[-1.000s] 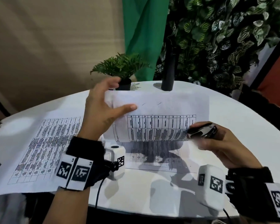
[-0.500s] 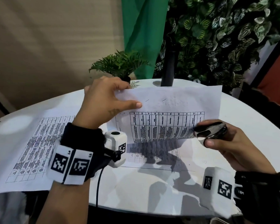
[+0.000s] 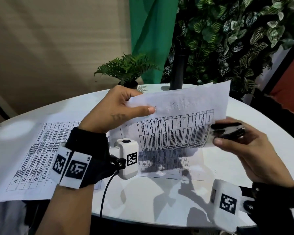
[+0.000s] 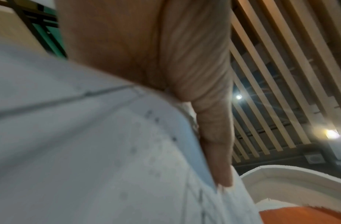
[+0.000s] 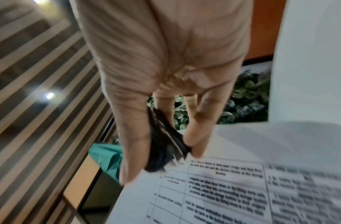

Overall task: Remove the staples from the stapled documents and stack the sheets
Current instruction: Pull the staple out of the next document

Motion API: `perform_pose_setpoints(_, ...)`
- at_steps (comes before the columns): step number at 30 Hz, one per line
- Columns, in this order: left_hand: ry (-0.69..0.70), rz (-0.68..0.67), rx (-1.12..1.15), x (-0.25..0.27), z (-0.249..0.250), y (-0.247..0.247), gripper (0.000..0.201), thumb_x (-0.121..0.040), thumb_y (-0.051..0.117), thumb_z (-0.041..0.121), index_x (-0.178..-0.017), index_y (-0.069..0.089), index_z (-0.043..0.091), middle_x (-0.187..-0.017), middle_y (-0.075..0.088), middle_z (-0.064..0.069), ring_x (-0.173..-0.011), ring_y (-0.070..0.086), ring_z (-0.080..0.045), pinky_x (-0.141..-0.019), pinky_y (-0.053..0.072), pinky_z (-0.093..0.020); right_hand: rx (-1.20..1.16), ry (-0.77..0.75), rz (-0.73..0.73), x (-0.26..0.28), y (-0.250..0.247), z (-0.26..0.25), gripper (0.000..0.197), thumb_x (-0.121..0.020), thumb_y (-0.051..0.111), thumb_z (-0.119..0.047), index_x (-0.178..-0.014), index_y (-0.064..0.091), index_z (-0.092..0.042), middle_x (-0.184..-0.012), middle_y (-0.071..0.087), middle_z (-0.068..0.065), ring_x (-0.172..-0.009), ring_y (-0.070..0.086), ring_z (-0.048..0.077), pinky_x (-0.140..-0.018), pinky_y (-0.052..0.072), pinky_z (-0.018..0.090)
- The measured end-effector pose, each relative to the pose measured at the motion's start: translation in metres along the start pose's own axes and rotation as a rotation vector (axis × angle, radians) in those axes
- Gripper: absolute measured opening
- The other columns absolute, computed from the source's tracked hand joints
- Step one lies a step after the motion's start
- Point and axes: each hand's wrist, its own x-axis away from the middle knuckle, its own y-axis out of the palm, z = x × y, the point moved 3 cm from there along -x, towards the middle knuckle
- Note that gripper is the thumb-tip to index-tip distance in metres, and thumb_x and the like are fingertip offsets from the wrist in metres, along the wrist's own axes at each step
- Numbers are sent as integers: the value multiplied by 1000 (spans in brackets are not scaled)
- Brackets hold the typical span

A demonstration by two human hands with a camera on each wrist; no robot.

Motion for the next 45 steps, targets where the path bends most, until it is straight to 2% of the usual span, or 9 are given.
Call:
perform_pose_setpoints(4,-16,-5,23,0,-1,0,29,-68,73,28,-83,74,3,-82,73,-15,-69,61,-15,-64,48,-23,225,-303,223,1,11,-31,43,-48,84,-31,-89,69,-37,-121,57,3,-94,65,16,-75,49,12)
perform_pose_setpoints(8,-23,-18,31,-1,0,2,22,-68,74,24,-77,74,4,-71,67,-8,-62,56,-12,-55,44,-18,521,-566,12,-3,60,-57,49,-63,82,-24,-107,63,-17,-106,59,-6,-99,60,5,-79,49,12)
perform_pose_setpoints(13,26,-36,43,-2,2,5,26,-69,72,22,-72,70,-3,-66,58,-10,-60,47,-13,-53,35,-18,790,-768,-155,-17,101,-54,48,-62,81,-18,-107,68,-8,-107,66,3,-97,63,17,-82,53,34)
perform_pose_setpoints(16,40,-53,49,-2,2,4,21,-71,78,17,-69,68,-1,-60,53,-2,-57,44,-8,-50,31,-15,854,-815,-193,-22,107,-51,46,-62,80,-16,-106,70,-11,-110,67,3,-97,65,24,-75,55,42)
perform_pose_setpoints(23,57,-65,21,-1,1,3,17,-72,70,22,-58,62,13,-61,43,-1,-60,38,-9,-52,27,-21,919,-931,-229,-22,114,-50,40,-62,79,-5,-100,72,-10,-105,69,4,-93,65,28,-65,56,41)
perform_pose_setpoints(28,73,-85,22,-2,1,4,20,-72,70,21,-58,61,11,-61,41,0,-58,37,-6,-50,27,-18,955,-977,-250,-23,116,-52,32,-67,75,-2,-98,72,-9,-100,70,4,-89,65,28,-62,55,39)
perform_pose_setpoints(33,105,-119,83,-3,4,6,19,-77,73,9,-63,67,21,-58,52,13,-58,46,2,-57,37,-10,960,-1003,-262,-25,115,-56,27,-69,74,-2,-95,72,-8,-96,70,6,-83,64,32,-61,54,40)
perform_pose_setpoints(38,75,-150,101,-1,4,6,11,-70,77,17,-74,68,13,-64,57,11,-65,50,-2,-59,40,-14,991,-1005,-242,-27,115,-55,23,-68,76,-5,-91,72,-6,-91,69,8,-76,63,33,-58,52,39)
perform_pose_setpoints(45,83,-187,133,0,7,6,14,-76,68,-2,-80,66,12,-64,63,17,-65,55,7,-62,42,-8,979,-1005,-229,-32,114,-54,19,-69,78,-7,-87,71,-5,-85,68,7,-71,61,32,-56,50,38)
